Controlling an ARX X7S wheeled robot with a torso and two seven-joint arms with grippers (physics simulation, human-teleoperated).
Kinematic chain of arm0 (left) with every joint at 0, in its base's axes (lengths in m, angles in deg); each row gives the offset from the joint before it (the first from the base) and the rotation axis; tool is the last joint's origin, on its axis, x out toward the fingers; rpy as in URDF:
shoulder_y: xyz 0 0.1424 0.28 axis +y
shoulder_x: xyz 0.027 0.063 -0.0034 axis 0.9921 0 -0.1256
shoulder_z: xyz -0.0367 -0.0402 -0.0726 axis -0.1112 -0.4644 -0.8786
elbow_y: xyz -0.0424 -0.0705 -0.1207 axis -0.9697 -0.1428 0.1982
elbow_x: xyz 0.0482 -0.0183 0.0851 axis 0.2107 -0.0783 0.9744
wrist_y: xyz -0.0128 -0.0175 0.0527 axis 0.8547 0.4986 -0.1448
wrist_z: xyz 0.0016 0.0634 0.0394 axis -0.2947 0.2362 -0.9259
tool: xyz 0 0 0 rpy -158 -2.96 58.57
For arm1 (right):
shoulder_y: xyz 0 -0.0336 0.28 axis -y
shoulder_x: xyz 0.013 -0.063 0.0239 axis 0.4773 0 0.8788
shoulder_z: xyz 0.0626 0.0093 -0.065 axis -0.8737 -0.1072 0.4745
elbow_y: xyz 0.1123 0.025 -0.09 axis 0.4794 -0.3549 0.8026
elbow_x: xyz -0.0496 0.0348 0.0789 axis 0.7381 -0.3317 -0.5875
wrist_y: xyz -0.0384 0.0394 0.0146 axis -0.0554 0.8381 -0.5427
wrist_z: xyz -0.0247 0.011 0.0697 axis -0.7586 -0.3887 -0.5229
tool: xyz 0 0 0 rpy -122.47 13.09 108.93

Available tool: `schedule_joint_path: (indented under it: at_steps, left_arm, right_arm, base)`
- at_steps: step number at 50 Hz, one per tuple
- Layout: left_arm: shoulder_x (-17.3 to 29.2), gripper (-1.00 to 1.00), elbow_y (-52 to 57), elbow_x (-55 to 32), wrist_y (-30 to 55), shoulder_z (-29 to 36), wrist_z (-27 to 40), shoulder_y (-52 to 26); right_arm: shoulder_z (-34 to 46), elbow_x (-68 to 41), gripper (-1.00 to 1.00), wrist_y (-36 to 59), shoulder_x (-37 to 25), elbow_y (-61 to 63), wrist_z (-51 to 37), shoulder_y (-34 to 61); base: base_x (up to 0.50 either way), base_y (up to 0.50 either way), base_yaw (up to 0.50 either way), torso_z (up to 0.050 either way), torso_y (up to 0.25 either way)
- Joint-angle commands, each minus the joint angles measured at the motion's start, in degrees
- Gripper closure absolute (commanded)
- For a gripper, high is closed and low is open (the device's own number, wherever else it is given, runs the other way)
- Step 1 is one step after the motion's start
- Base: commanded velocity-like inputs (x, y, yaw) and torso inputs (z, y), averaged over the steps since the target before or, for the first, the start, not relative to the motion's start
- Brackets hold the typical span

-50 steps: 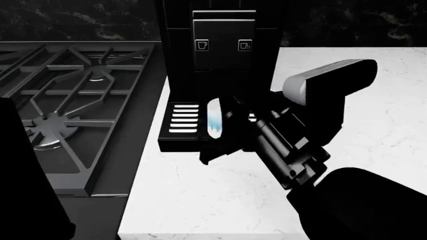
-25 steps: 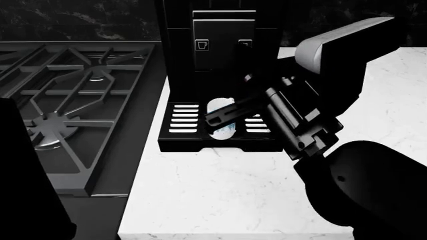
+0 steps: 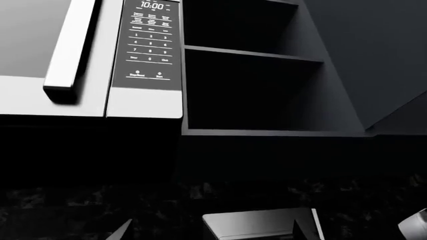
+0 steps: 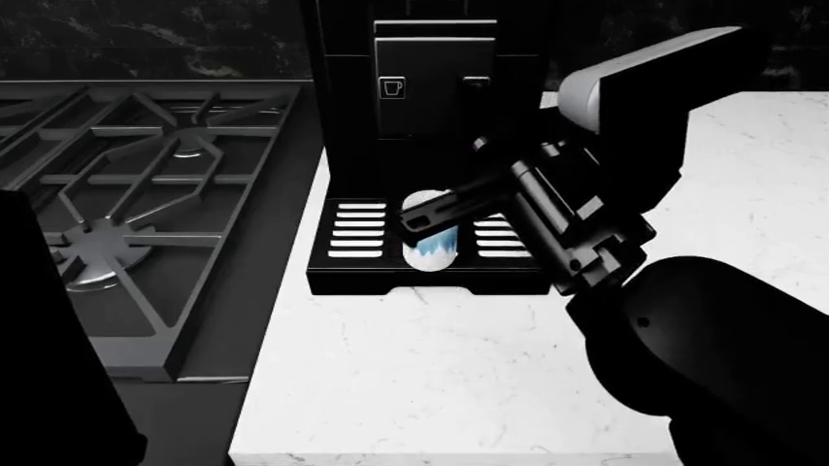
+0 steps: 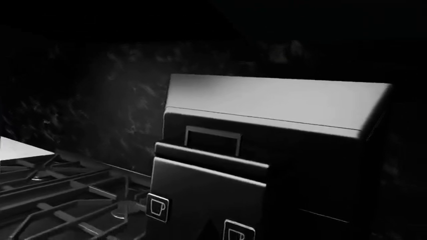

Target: Pick the mug from the cabinet, place it under the coffee machine dispenser, and press the start button.

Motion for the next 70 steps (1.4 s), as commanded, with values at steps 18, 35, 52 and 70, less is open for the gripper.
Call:
schedule_joint_path:
  at_steps: [18,35,52,70]
  left_arm:
    - [-0.1,-1.0,0.0,0.3,0.0,0.3,0.3,0.0]
    - [0.6,-1.0,0.0,-0.4,0.1,-0.5,-0.7,0.0]
    - [0.9,-1.0,0.0,-0.1,0.0,-0.3,-0.8,0.0]
    - [1.5,-1.0,0.0,-0.5,0.1,-0.6,-1.5,0.0]
  right_arm:
    - [1.9,4.1,1.0,-2.3,-3.0,-0.5,-0.9,-1.3]
    - [5.4,7.5,1.0,-4.7,-3.2,-3.4,-0.2,-1.2]
    - [5.6,7.0,1.0,-5.2,-2.8,-3.6,-0.7,-0.5]
    - [5.1,5.5,1.0,-5.3,-3.2,-2.9,-1.0,-0.3]
  base:
    - [0.0,0.0,0.0,0.0,0.0]
    - [0.0,0.0,0.0,0.0,-0.001]
    - [0.01,0.0,0.0,0.001,-0.003]
    - [0.01,0.0,0.01,0.001,-0.004]
